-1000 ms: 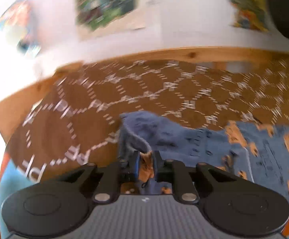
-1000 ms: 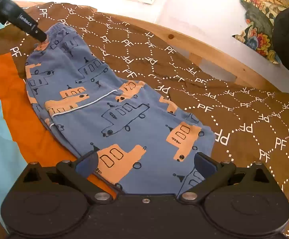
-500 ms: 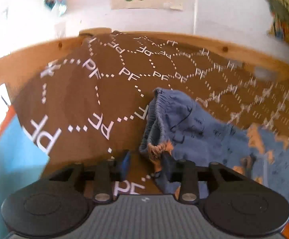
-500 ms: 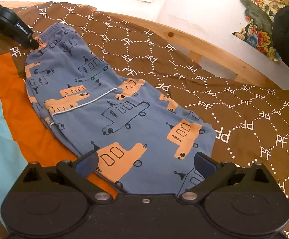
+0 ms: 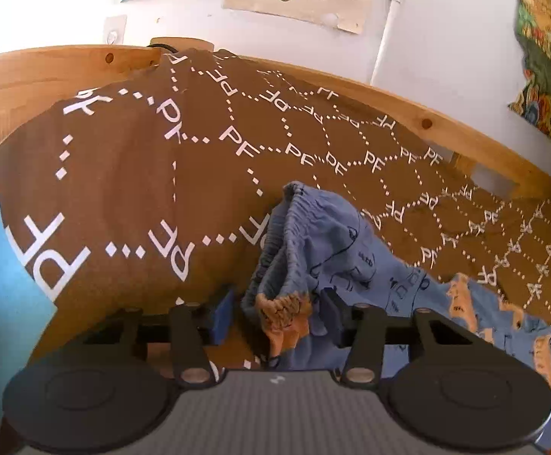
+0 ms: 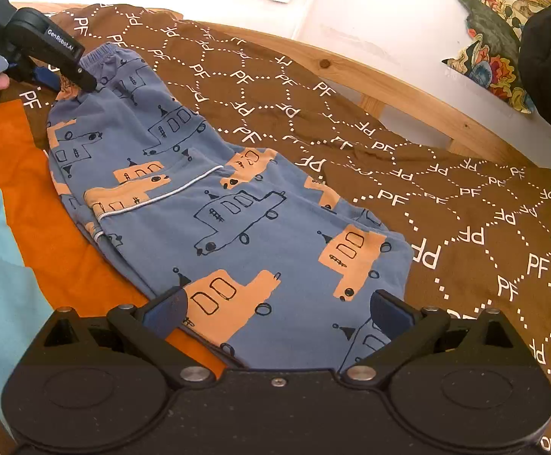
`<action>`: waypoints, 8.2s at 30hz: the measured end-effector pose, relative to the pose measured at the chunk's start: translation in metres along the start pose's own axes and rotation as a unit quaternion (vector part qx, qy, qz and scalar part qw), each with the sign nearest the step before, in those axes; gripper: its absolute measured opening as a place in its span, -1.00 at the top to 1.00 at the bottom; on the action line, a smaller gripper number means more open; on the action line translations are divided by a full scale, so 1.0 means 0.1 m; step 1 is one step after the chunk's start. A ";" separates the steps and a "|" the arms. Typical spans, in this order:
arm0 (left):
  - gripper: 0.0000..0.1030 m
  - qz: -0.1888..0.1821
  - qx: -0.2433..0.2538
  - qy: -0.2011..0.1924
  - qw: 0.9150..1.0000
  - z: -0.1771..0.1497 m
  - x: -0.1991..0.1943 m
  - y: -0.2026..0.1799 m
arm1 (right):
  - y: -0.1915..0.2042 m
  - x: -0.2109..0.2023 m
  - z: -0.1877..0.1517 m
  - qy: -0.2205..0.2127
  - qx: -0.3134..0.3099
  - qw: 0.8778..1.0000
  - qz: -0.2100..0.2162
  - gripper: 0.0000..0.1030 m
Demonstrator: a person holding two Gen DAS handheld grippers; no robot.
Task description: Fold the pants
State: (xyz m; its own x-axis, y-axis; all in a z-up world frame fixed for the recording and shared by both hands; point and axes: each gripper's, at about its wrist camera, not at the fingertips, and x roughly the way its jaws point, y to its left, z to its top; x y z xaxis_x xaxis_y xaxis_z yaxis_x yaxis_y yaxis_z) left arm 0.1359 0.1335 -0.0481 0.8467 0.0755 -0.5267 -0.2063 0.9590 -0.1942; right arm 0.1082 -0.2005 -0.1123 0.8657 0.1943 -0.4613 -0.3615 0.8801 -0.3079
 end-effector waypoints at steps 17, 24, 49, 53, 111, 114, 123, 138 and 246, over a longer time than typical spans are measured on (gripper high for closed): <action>0.12 0.047 0.036 0.013 0.998 0.01 0.06 -0.19 | -0.01 0.03 -0.02 0.007 0.009 1.000 0.006 -0.99; 0.32 0.055 0.045 0.015 0.997 0.02 0.07 -0.22 | -0.01 0.04 -0.02 0.009 0.010 1.000 0.005 -0.99; 0.73 0.020 0.164 -0.048 0.985 0.09 -0.46 -1.07 | -0.06 -0.01 -0.01 -0.005 0.020 1.000 0.006 -0.99; 0.73 -0.019 0.188 -0.052 0.981 0.06 -0.55 -1.34 | -0.23 -0.05 0.05 -0.018 0.046 0.999 -0.004 -0.98; 0.85 -0.183 0.354 0.023 0.917 -0.92 -0.52 -2.37 | -1.35 0.15 0.31 -0.050 0.254 0.953 0.155 0.72; 0.85 -0.204 0.357 0.031 0.911 -0.95 -0.50 -2.45 | -1.43 0.06 0.25 -0.025 0.258 0.957 0.132 0.72; 0.75 -0.220 0.407 0.081 0.883 -1.28 -0.26 -2.60 | -1.39 0.20 0.01 0.052 0.230 0.968 0.091 0.59; -0.49 -0.043 0.148 0.110 0.982 -0.64 -0.02 -1.65 | -1.20 0.10 0.04 0.057 0.207 0.975 0.059 -0.97; -0.94 -0.233 -0.003 0.157 0.960 -0.66 0.12 -1.06 | -1.73 0.78 -0.24 -0.013 0.326 0.909 0.258 -0.99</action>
State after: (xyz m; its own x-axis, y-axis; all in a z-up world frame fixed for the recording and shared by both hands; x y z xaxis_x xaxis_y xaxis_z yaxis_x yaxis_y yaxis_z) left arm 0.1356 0.0147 -0.0883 0.6590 -0.4483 -0.6039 0.1551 0.8667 -0.4741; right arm 0.2306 -0.3481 -0.1148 0.6503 0.6571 -0.3812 -0.4476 0.7369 0.5066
